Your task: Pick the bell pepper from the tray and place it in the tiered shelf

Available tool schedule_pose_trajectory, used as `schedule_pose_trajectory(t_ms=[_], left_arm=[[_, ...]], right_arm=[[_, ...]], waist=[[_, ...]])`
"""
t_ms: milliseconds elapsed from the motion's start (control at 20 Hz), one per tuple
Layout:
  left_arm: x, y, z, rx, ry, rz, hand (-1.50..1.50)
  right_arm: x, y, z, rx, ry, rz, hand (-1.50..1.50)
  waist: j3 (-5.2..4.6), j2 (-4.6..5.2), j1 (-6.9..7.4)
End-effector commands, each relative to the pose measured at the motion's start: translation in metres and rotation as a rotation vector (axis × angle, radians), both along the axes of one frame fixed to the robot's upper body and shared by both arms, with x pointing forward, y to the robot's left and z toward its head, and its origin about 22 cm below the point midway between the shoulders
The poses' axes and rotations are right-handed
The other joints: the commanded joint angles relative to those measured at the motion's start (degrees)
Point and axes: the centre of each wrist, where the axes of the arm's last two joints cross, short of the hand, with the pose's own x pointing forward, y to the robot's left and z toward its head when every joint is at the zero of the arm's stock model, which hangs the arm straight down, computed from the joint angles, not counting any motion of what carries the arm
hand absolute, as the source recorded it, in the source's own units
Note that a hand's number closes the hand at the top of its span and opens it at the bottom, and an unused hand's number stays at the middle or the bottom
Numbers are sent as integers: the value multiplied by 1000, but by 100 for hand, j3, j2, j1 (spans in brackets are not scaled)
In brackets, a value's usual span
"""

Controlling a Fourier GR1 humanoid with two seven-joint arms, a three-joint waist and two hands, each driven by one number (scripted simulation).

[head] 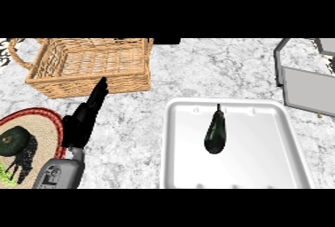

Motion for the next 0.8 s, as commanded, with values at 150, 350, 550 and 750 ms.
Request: schedule_pose_trajectory(t_ms=[150, 350, 550, 750], left_arm=[[1, 5, -13, 3, -13, 12, 0], [-14, 19, -13, -2, 17, 37, 0], [-1, 4, -2, 1, -6, 59, 0], [-13, 16, -5, -1, 19, 70, 0]], right_arm=[[-66, -35, 46, 163, -29, -104, -150], [-125, -71, 47, 217, 141, -89, -150], [-167, -95, 24, 224, 198, -67, -150], [-222, -113, 16, 185, 278, -67, -150]], waist=[[-4, -1, -68], [4, -72, -262], [12, -48, -297], [15, -81, -398]])
